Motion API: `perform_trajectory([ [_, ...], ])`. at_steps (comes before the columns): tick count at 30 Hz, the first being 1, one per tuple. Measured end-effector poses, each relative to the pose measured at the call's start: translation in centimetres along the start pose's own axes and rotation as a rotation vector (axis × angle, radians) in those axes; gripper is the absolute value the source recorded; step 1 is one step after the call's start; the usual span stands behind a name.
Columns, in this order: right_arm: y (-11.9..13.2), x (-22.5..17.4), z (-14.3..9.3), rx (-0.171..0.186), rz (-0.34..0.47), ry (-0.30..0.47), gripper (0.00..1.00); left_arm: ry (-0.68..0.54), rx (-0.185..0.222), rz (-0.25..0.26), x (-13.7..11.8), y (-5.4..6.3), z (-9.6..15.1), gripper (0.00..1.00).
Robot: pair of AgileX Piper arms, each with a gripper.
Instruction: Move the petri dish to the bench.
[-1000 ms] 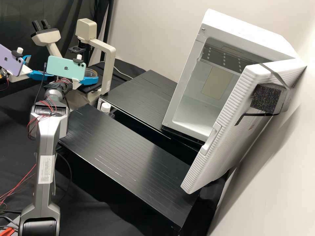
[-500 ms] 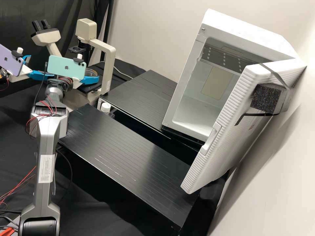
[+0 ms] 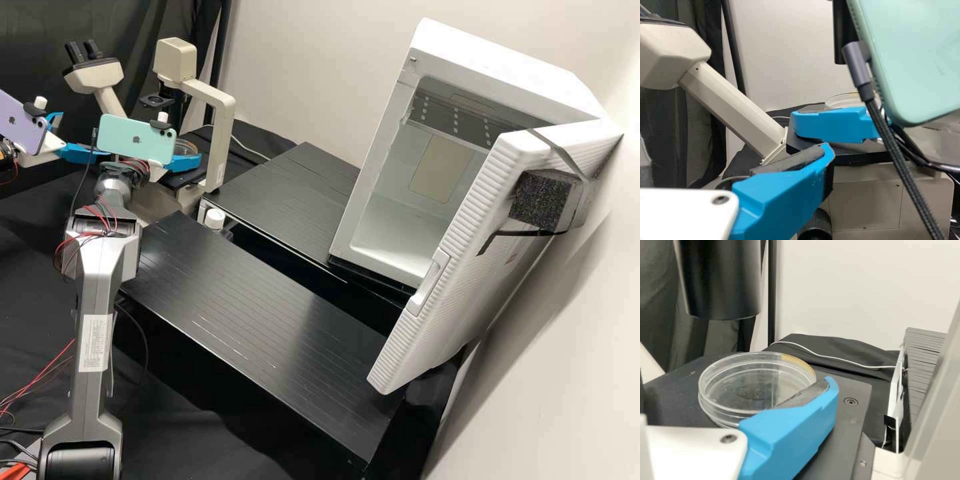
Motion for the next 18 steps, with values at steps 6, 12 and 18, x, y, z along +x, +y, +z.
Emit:
perform_trajectory([
  [6,-0.16,0.00,-0.08,-0.001,-0.014,0.012,0.00,0.000,0.000,0.000,0.00,0.00,0.00,1.00],
  [12,-0.24,0.00,-0.17,-0.001,-0.023,0.022,0.00,0.000,0.000,0.000,0.00,0.00,0.00,1.00],
  [18,-0.37,0.02,-0.23,-0.001,-0.033,0.032,0.00,0.000,0.000,0.000,0.00,0.00,0.00,1.00],
])
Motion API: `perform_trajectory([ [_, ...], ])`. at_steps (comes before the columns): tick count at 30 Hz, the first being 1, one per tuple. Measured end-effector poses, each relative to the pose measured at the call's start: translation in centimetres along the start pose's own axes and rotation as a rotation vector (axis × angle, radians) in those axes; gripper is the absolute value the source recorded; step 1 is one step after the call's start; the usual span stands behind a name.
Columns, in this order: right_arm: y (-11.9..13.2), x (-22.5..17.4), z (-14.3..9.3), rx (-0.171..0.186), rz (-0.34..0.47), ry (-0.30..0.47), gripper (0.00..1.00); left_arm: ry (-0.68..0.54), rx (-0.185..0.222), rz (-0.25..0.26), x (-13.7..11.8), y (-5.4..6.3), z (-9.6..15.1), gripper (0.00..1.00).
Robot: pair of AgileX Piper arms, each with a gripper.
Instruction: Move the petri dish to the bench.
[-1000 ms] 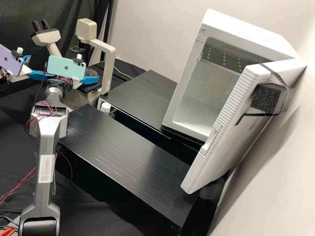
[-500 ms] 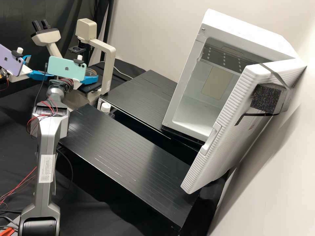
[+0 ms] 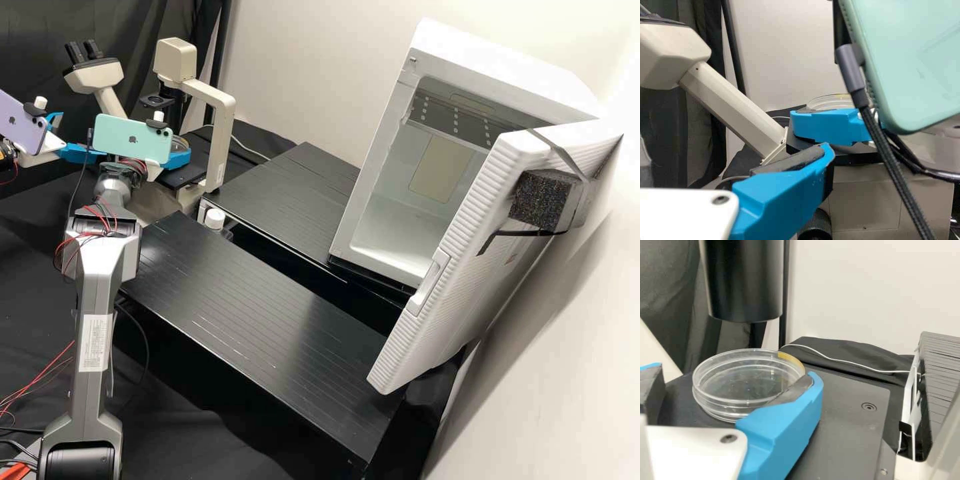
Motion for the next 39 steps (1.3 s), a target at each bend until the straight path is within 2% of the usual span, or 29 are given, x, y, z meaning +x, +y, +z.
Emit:
perform_trajectory([
  [34,-0.14,0.00,-0.21,-0.021,-0.016,0.023,0.00,0.000,0.000,0.000,0.00,0.00,0.00,1.00],
  [39,0.70,-0.49,0.24,-0.017,-0.022,0.023,0.00,0.000,0.000,0.000,0.00,0.00,0.00,1.00],
])
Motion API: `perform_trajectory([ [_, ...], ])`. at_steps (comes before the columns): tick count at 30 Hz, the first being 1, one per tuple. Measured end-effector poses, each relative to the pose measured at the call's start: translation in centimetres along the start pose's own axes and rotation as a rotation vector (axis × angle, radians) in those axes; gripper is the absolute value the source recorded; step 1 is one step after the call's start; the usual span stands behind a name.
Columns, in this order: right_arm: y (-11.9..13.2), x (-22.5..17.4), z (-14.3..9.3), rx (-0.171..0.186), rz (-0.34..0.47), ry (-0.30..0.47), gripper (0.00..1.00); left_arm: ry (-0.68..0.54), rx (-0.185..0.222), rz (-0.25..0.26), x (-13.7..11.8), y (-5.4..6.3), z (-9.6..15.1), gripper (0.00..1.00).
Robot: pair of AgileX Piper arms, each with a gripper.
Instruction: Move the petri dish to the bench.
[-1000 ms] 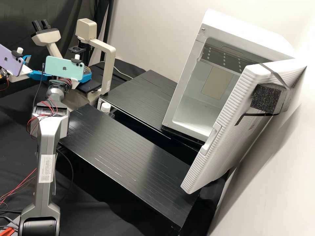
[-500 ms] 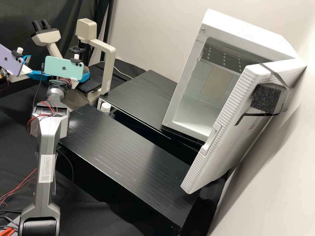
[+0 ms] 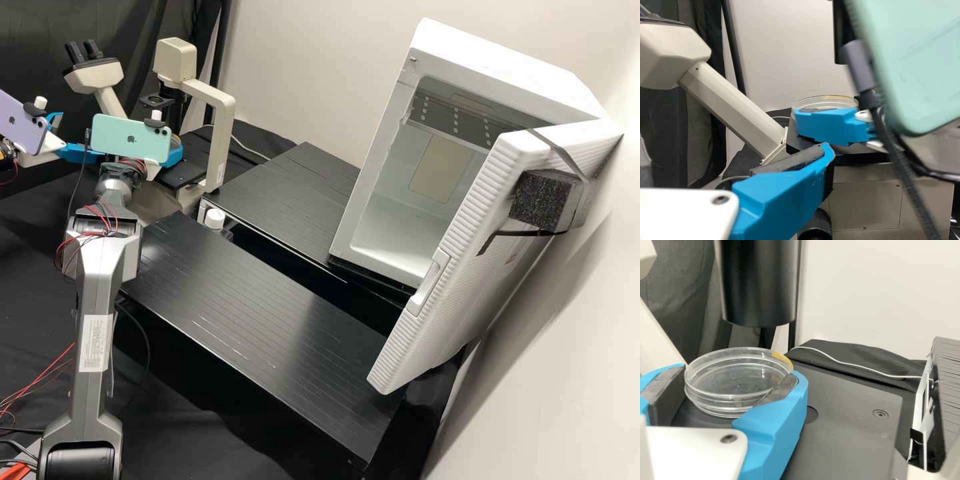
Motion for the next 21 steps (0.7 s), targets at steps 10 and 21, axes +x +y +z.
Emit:
perform_trajectory([
  [10,3.5,-3.5,3.0,0.046,0.133,-0.018,0.00,0.000,0.000,0.000,0.0,0.0,0.0,1.00],
  [21,5.0,-6.6,2.9,0.056,0.163,0.039,0.00,0.000,0.000,0.000,0.0,0.0,0.0,1.00],
])
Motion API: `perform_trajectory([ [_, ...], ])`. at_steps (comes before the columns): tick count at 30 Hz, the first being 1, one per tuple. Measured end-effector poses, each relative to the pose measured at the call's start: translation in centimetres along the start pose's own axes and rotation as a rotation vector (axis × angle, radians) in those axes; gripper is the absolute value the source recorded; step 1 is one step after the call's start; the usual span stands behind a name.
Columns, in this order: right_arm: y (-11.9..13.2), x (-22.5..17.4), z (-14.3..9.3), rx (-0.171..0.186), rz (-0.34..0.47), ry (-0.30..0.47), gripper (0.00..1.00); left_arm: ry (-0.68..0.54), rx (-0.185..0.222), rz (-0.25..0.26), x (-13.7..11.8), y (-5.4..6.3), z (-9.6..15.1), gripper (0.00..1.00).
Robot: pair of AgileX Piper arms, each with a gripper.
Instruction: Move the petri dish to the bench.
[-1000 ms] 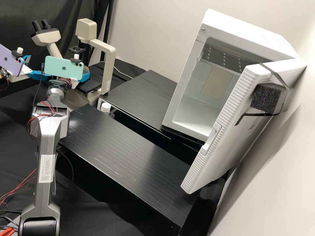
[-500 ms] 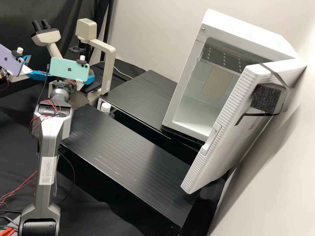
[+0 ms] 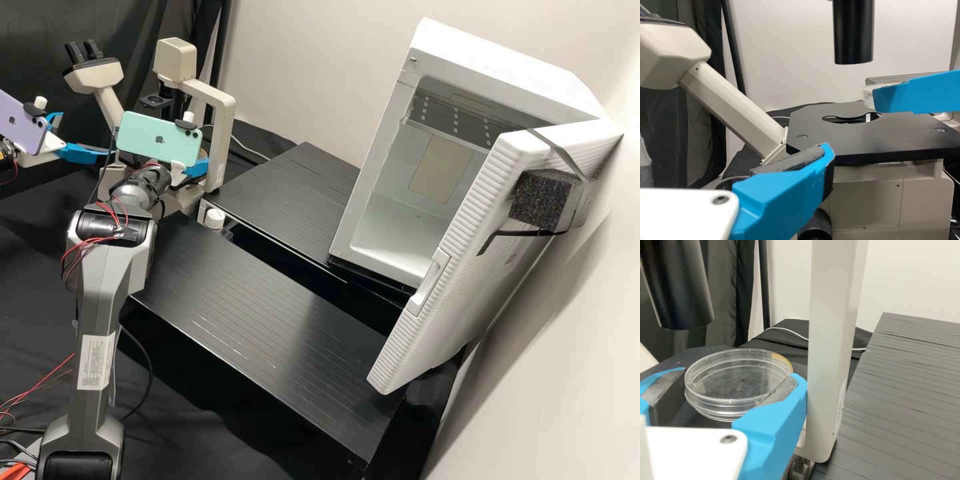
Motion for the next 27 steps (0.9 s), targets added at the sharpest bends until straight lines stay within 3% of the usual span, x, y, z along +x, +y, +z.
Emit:
perform_trajectory([
  [8,0.0,-0.6,0.1,-0.007,-0.006,-0.001,0.00,0.000,0.000,0.000,0.0,0.0,0.0,1.00],
  [16,1.9,-5.4,0.3,-0.042,0.043,0.044,0.00,0.000,0.000,0.000,0.0,0.0,0.0,1.00],
  [20,3.6,-9.4,0.3,-0.087,0.137,0.092,0.00,0.000,0.000,0.000,0.0,0.0,0.0,1.00],
  [23,5.6,-13.4,0.7,-0.074,0.288,0.131,0.00,0.000,0.000,0.000,0.0,0.0,0.0,1.00],
  [27,6.5,-17.1,1.8,-0.075,0.396,0.148,0.00,0.000,0.000,0.000,0.0,0.0,0.0,1.00],
])
